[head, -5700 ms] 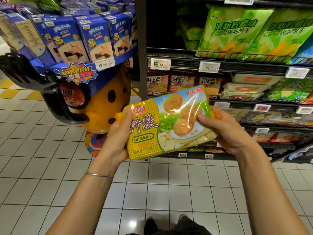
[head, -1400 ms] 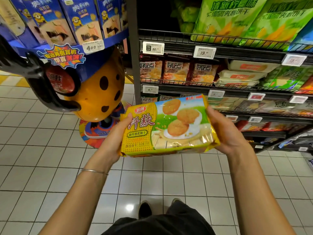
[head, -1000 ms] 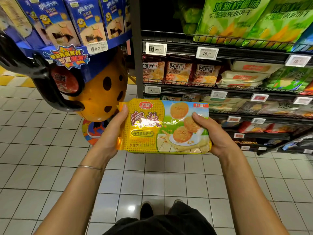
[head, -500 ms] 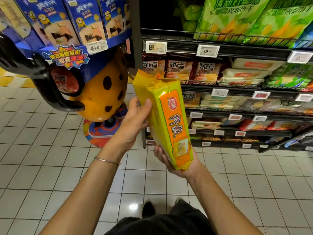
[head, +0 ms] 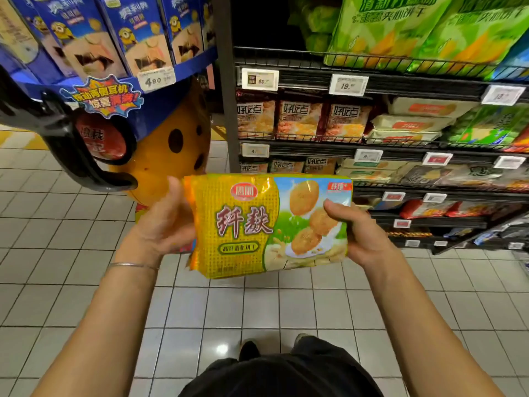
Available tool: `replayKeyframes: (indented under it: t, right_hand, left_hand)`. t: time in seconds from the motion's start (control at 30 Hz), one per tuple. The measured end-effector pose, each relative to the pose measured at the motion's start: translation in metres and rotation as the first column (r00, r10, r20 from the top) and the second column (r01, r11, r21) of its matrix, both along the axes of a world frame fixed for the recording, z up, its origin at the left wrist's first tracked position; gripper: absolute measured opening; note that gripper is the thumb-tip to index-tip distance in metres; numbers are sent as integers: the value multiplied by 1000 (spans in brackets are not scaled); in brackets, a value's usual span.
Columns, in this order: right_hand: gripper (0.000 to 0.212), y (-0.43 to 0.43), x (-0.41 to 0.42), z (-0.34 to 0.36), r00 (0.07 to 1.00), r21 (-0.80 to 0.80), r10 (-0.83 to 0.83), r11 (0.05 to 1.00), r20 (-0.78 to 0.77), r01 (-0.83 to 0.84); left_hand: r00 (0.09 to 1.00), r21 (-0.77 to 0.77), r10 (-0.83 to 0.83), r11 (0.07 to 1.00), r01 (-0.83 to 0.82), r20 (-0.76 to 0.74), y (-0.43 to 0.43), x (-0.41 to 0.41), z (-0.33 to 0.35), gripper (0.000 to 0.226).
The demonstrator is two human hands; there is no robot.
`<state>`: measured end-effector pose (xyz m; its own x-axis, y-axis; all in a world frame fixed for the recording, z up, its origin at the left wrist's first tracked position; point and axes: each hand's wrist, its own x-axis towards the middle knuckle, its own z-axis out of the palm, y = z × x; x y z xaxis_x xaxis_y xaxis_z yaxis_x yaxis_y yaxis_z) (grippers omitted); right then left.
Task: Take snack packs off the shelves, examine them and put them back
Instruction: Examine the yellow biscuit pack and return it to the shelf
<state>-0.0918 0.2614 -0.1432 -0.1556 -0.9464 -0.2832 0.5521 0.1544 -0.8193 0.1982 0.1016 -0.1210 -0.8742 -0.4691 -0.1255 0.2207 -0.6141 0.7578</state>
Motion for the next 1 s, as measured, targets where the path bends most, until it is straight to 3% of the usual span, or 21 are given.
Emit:
replayKeyframes:
  t: [0.07,0.13,0.23,0.3,0.37,0.5,0.6,0.77,0.8,0.87,0.9,0.93,1.0]
  right_hand:
    - [44,-1,-13,8,978,-43,2,999,-208,-11]
    - [49,-3,-22,14,943,-57,19,998,-333,-40]
    - [60,-2,-36,21,880,-62,19,997,-474,-54]
    - [72,0,-45,26,821,-53,-12,998,-571,-23]
    - [81,-2,-53,28,767,-56,-29,998,-641,-9]
    - [90,-6,-62,25,761,-96,-68,995,-645,7]
    - [90,-9,-70,21,794,-90,-93,995,-600,49]
    - [67,-17,-62,26,845,-104,-218,976,-489,192]
    - [61,-18,-58,26,864,-104,-254,967,-435,231]
    - [44,-18,-50,24,926,-91,-282,959,-253,267]
    - [38,-18,-45,23,952,-68,-278,960,-131,271]
    - [36,-20,-39,22,962,-38,-272,962,-2,272]
    - [38,-25,-28,16,952,14,-248,968,177,250]
  left_hand:
    - [985,-151,74,987,-50,154,4,-1,-6,101]
    - [968,-350,146,935,-67,204,8,-12,-7,94]
    - [944,-562,290,812,-155,159,9,-23,-5,82]
    - [951,-699,294,700,-146,95,6,-28,-3,72]
    - [953,-780,291,615,-115,89,2,-36,-3,71]
    - [953,-796,298,591,-132,63,-4,-50,5,72]
    - [945,-798,324,580,-161,45,-8,-57,11,65]
    - [905,-552,418,775,-306,85,-5,-65,15,81]
    - [934,-463,354,837,-291,54,-7,-64,15,87]
    - [970,-290,239,932,-219,34,-3,-63,22,91]
    - [978,-288,206,936,-202,-14,1,-65,21,84]
    - [962,-387,260,881,-272,-86,11,-71,30,69]
    - [952,-336,246,895,-295,-180,34,-81,32,42]
